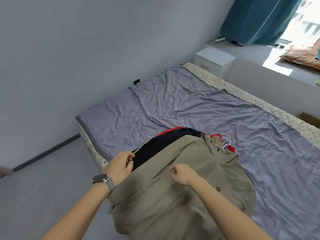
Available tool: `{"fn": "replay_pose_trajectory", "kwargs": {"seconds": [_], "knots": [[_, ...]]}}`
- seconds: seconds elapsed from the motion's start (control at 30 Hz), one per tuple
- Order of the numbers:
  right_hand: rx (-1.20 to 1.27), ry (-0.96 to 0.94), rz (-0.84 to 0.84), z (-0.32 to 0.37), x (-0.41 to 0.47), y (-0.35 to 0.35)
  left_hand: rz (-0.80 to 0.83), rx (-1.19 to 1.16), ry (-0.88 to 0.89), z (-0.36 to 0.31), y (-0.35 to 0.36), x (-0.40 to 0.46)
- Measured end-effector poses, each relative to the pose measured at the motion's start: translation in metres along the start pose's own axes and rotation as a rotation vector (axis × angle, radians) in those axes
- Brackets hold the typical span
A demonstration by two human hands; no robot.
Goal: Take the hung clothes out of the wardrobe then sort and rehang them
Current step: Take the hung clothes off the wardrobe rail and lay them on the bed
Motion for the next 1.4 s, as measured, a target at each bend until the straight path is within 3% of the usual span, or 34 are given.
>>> {"fn": "replay_pose_trajectory", "kwargs": {"seconds": [0.1, 0.27, 0.53, 0.8, 0.97, 1.17, 1.4], "knots": [[-0.019, -0.098, -0.072, 0.074, 0.002, 0.006, -0.092, -0.028, -0.076, 0.043, -0.039, -0.033], [-0.141, -0.336, 0.019, 0.214, -0.013, 0.06, -0.24, -0.045, -0.313, 0.153, -0.108, -0.143], [-0.4, -0.814, 0.272, 0.467, -0.115, 0.248, -0.548, -0.085, -0.815, 0.321, -0.191, -0.464], [-0.575, -1.268, 0.479, 0.657, -0.249, 0.427, -0.788, -0.059, -1.26, 0.395, -0.233, -0.74], [-0.603, -1.452, 0.59, 0.736, -0.301, 0.515, -0.889, -0.097, -1.376, 0.435, -0.238, -0.801], [-0.667, -1.566, 0.702, 0.831, -0.315, 0.606, -0.759, -0.255, -1.509, 0.509, -0.261, -0.835], [-0.73, -1.649, 0.762, 0.957, -0.346, 0.684, -1.018, -0.383, -1.621, 0.561, -0.304, -0.895]]}}
Point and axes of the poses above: each hand's wrist, its own x-axis towards the middle knuckle, its own y-axis out of the palm, z = x × y, the point moved 1 cm from there along x, towards the middle knuckle, and after that the axes turned 7 degrees about -y, right-handed, at the moved point
